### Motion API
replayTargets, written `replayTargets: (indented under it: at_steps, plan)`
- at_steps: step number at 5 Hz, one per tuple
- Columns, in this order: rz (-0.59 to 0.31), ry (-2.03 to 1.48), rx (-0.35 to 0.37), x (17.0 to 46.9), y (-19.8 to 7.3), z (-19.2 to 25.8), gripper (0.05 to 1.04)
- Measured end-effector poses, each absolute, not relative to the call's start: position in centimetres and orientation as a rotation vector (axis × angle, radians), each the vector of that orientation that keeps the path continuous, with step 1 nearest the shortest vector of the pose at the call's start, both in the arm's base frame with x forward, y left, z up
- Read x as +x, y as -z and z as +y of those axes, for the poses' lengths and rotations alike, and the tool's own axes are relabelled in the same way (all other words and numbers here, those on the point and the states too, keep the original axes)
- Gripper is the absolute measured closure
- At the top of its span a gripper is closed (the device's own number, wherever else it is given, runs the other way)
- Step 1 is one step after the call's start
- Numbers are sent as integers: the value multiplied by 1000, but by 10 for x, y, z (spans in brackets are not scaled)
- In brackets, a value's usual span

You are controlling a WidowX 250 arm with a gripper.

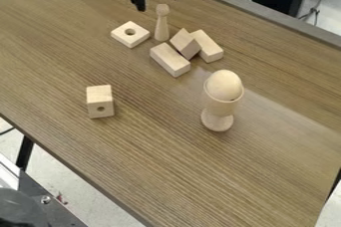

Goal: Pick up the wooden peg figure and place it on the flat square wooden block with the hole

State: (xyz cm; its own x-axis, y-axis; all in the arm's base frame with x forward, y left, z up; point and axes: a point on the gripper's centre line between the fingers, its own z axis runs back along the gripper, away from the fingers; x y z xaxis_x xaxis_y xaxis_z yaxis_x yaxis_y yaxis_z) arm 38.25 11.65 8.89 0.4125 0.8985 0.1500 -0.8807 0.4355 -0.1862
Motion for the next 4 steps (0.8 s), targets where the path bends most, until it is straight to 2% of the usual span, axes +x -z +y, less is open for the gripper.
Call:
replayTargets:
  at_steps: [1,2,4]
  plan:
    - [-256,-1110,-96,388,-95,115,98]
    - [-239,-1099,-80,388,-88,112,195]
    - [-241,-1100,-9,386,-76,120,763]
